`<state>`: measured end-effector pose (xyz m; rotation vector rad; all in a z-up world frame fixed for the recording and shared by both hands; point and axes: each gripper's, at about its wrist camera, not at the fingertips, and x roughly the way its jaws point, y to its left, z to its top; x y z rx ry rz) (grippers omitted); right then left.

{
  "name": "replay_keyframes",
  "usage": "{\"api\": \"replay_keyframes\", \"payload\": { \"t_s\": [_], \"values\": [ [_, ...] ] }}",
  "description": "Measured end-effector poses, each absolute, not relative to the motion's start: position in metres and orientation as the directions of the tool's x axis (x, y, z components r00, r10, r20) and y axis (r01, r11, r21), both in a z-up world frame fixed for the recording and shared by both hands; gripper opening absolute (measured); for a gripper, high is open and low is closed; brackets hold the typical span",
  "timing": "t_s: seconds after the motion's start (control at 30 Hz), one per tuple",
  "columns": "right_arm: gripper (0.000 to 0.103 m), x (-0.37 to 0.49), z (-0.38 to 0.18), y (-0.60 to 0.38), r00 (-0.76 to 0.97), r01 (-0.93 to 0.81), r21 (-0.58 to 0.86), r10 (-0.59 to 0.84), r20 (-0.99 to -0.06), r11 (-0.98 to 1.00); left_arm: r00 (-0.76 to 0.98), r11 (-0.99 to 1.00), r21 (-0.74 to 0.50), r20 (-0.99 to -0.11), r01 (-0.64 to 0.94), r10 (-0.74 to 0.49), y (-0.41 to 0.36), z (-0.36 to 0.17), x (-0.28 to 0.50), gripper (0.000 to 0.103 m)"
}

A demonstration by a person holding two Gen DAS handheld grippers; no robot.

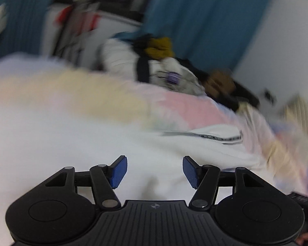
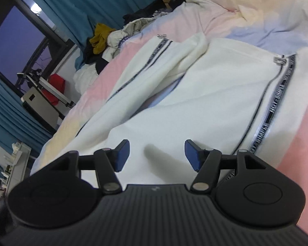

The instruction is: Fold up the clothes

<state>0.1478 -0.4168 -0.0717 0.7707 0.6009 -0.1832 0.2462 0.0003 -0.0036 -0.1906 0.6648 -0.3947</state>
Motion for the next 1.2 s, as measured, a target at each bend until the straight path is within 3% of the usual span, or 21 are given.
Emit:
{"api": "replay_keyframes", "payload": {
  "t_s": [0.27,0.43,0.53,0.6,0.67,0.77,1.0,1.2],
  "values": [
    [0.063,0.166,-0.081,-0.418,0.831,0.341,0.615,0.078,-0.551,0.711,0.544,0.833,-0.080,-0.722,0.548,-0.427,-0.118,-0.034,0.393,0.062],
    [0.063,0.179,-0.094,-0.424,0.825,0.353,0.620,0.079,-0.559,0.700,0.404,0.761,-0.096,-0.801,0.642,-0.442,-0.170,-0.072,0.440,0.062],
    [0.063,0.183,-0.099,-0.427,0.826,0.357,0.633,0.084,-0.557,0.687,0.379,0.736,-0.086,-0.814,0.671,-0.440,-0.189,-0.083,0.449,0.055],
    [0.063,0.184,-0.100,-0.429,0.827,0.358,0.638,0.084,-0.555,0.682,0.400,0.730,-0.050,-0.810,0.682,-0.429,-0.193,-0.080,0.444,0.043],
    [0.063,0.182,-0.099,-0.428,0.828,0.359,0.642,0.086,-0.554,0.678,0.426,0.726,-0.013,-0.802,0.688,-0.418,-0.196,-0.076,0.438,0.022],
    [0.062,0.180,-0.097,-0.428,0.829,0.360,0.647,0.089,-0.553,0.672,0.465,0.719,0.042,-0.788,0.694,-0.403,-0.200,-0.069,0.429,0.009],
    [0.063,0.174,-0.090,-0.425,0.838,0.345,0.657,0.094,-0.537,0.670,0.658,0.838,0.087,-0.666,0.538,-0.352,-0.186,-0.010,0.440,0.007],
    [0.063,0.174,-0.092,-0.429,0.838,0.355,0.658,0.085,-0.539,0.664,0.736,0.900,0.198,-0.654,0.389,-0.174,-0.198,-0.037,0.483,0.008]
  ]
}}
